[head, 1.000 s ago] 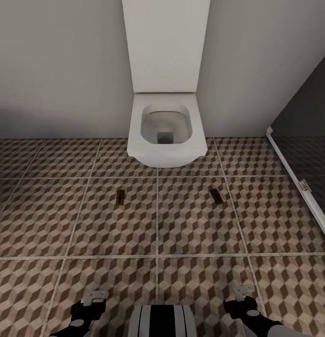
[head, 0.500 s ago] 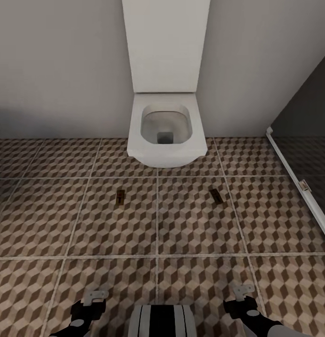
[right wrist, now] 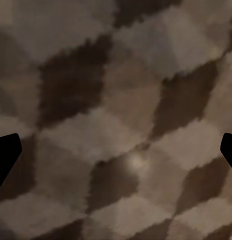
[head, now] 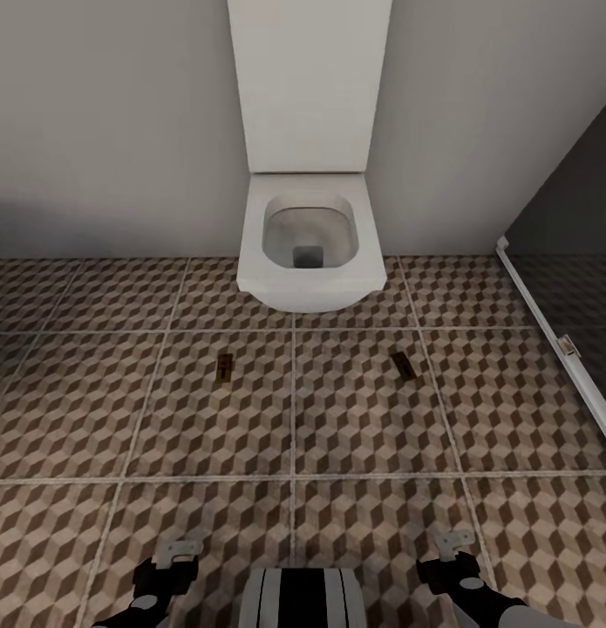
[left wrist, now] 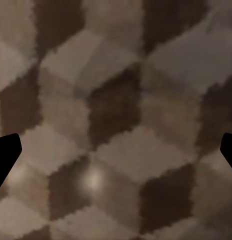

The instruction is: Take the four mousetraps from the cabinet in the bathroom and place them on the bathroom floor. Make sure all four end up on the same floor surface, and ensure that at least two of them are either under or directly next to the same bathroom sink.

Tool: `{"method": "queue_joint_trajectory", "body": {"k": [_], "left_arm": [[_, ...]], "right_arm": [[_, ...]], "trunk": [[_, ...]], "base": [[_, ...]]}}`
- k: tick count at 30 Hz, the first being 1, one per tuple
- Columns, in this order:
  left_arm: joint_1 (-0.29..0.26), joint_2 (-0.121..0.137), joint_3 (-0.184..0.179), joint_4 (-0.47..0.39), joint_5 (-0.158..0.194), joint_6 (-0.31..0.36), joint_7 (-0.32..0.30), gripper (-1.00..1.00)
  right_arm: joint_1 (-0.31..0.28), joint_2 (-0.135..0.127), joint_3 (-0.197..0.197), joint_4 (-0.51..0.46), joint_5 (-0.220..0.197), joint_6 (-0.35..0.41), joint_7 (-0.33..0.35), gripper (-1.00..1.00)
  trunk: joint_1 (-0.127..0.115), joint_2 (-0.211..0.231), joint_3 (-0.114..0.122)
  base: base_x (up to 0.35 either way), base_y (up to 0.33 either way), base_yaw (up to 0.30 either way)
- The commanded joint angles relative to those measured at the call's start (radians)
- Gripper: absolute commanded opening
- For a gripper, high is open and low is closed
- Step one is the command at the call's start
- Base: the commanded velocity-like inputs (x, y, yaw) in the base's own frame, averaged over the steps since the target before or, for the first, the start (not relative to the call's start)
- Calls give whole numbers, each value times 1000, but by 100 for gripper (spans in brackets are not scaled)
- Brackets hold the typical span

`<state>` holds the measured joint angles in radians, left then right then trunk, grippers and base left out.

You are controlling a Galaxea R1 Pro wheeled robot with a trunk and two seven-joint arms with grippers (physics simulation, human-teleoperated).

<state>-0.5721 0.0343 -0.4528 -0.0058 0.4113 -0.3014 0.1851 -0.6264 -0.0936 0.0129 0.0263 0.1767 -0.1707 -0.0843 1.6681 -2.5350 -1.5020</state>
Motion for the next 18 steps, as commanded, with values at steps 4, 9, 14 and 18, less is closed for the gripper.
{"method": "queue_joint_trajectory", "body": {"k": [4,9,14,18], "left_arm": [[0,0,-9,0,6,-3,4,100],[0,0,-9,0,6,-4,4,100],[0,0,-8,0,6,-4,4,100],[0,-1,-8,0,6,-4,4,100]], "right_arm": [[-1,0,1,3,9,-4,-5,100],[-1,0,1,3,9,-3,-5,100],[-1,0,0,3,8,-3,-5,100],[-1,-1,0,3,8,-4,-5,100]], "trunk": [[0,0,-1],[-2,1,15],[-4,2,34],[-6,3,50]], "base": [[0,0,0],[0,0,0],[0,0,0],[0,0,0]]}}
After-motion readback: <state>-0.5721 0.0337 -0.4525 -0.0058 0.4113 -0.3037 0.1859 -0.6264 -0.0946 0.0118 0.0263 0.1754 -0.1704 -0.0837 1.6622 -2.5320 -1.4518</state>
